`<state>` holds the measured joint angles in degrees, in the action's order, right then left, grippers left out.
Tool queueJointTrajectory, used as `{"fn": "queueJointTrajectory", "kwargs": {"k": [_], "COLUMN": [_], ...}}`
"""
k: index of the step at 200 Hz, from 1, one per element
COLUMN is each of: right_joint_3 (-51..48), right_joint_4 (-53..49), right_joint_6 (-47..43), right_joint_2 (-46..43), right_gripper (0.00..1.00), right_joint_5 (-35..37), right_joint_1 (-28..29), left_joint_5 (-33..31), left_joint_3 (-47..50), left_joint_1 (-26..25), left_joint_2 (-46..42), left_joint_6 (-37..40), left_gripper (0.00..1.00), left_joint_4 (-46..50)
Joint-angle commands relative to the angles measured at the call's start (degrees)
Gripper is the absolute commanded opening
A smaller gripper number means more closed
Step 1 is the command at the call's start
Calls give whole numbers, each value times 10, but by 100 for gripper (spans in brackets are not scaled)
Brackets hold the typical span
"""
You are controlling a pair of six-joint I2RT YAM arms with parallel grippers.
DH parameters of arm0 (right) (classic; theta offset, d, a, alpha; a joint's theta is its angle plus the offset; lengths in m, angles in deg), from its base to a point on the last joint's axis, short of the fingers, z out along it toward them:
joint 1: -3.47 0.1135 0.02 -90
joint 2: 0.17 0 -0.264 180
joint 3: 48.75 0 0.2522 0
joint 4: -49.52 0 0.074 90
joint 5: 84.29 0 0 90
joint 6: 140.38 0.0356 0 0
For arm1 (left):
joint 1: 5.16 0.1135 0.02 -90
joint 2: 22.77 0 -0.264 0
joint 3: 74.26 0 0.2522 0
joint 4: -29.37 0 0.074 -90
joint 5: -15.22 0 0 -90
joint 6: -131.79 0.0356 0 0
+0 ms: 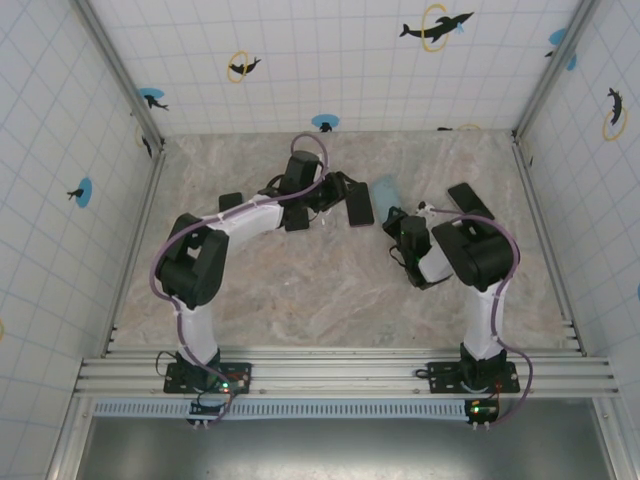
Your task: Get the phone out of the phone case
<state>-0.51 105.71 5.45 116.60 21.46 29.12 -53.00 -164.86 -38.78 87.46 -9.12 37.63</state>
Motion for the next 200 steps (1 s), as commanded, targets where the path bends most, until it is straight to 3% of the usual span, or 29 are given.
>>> {"fn": "queueJointTrajectory", "kwargs": {"k": [1, 51, 108, 152, 200], "right_joint_3": [15, -8, -1, 12, 25], "right_joint_4": [-7, -18, -138, -223, -244], "right_joint_6": [-17, -63, -142, -171, -219], "right_joint_2": [11, -35, -104, -131, -152], "right_gripper": [17, 35, 51, 56, 59], "right_joint_5": [-7, -23, -25, -20, -38], "right_joint_1": [0, -11, -14, -15, -33], "left_joint_5": [7, 10, 8, 13, 13], "left_joint_3": [10, 12, 9, 4, 3], "left_joint_1": [7, 8, 8, 9, 10], "left_joint_2": [-21, -30, -28, -23, -27], "left_joint_6": [16, 37, 45, 48, 54], "left_gripper": [62, 64, 67, 68, 69], "left_joint_4": [24, 31, 37, 42, 47]}}
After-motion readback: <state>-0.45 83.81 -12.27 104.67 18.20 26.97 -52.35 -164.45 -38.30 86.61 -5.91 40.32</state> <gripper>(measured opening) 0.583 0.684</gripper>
